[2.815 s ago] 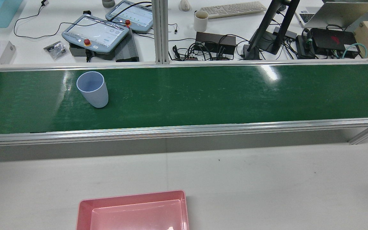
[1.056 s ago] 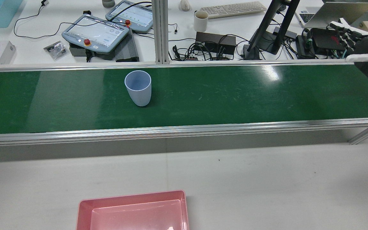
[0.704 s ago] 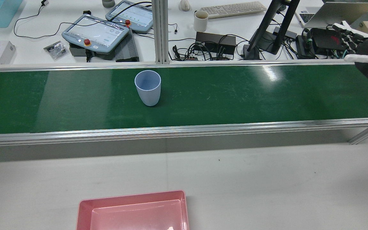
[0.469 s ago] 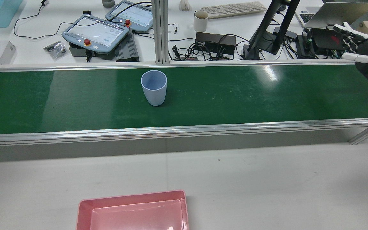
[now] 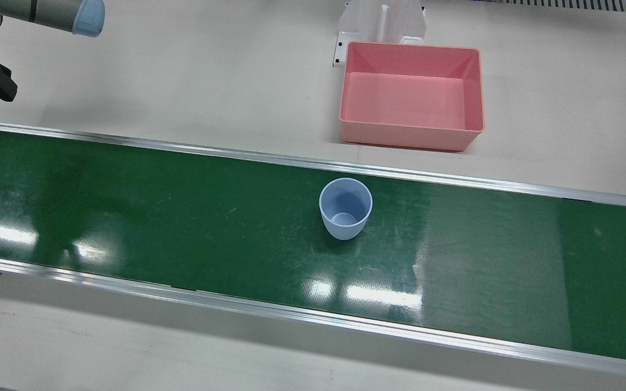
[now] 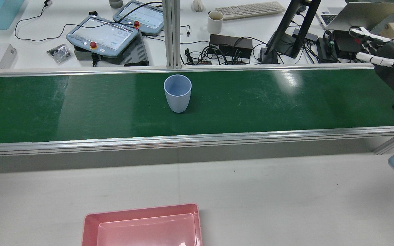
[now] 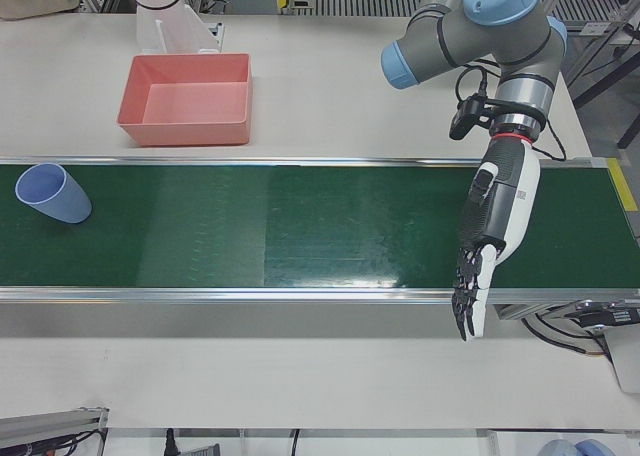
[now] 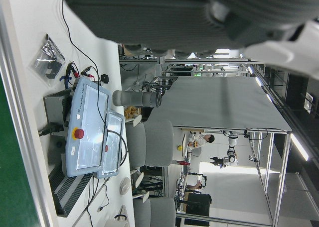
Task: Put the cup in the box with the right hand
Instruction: 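Move the right hand over the belt toward the approaching blue cup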
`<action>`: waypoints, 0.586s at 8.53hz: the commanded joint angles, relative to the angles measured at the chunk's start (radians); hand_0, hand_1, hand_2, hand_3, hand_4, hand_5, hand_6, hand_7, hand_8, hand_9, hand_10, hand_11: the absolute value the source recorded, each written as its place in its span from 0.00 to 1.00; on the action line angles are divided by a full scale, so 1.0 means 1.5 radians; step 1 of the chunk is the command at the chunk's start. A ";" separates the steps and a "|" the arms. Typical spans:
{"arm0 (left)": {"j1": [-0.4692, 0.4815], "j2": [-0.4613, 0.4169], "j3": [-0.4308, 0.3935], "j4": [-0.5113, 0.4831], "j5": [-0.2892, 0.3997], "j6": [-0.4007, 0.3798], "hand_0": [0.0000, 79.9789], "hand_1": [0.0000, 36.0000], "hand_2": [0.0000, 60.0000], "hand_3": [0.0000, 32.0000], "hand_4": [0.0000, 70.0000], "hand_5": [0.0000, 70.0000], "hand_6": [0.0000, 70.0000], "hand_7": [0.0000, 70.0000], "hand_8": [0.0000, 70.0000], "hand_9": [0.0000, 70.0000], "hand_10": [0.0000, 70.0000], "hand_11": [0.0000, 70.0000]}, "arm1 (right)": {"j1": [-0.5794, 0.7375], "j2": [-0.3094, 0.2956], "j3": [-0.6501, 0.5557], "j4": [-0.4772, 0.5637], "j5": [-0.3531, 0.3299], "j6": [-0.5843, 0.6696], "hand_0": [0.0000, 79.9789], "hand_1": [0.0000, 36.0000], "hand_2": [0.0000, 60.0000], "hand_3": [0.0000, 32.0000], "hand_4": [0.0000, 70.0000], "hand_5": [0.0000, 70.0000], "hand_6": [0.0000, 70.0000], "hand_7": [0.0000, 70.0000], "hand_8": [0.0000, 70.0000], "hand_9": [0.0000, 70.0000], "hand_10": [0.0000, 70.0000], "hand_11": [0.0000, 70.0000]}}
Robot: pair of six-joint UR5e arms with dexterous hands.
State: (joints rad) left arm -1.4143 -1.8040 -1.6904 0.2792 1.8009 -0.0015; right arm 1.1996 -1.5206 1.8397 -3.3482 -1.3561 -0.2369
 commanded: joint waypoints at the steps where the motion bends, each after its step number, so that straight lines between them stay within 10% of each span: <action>1: 0.000 0.000 0.000 0.000 0.000 0.000 0.00 0.00 0.00 0.00 0.00 0.00 0.00 0.00 0.00 0.00 0.00 0.00 | -0.016 0.028 0.007 -0.004 0.000 -0.035 0.60 0.49 0.19 0.00 0.03 0.05 0.02 0.01 0.00 0.00 0.00 0.00; 5: 0.000 0.000 0.000 0.000 0.000 0.000 0.00 0.00 0.00 0.00 0.00 0.00 0.00 0.00 0.00 0.00 0.00 0.00 | -0.018 0.026 0.005 0.000 0.000 -0.099 0.61 0.40 0.00 0.00 0.00 0.05 0.00 0.00 0.00 0.00 0.00 0.00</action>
State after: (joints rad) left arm -1.4143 -1.8039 -1.6904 0.2800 1.8009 -0.0015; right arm 1.1793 -1.4814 1.8490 -3.3543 -1.3574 -0.3697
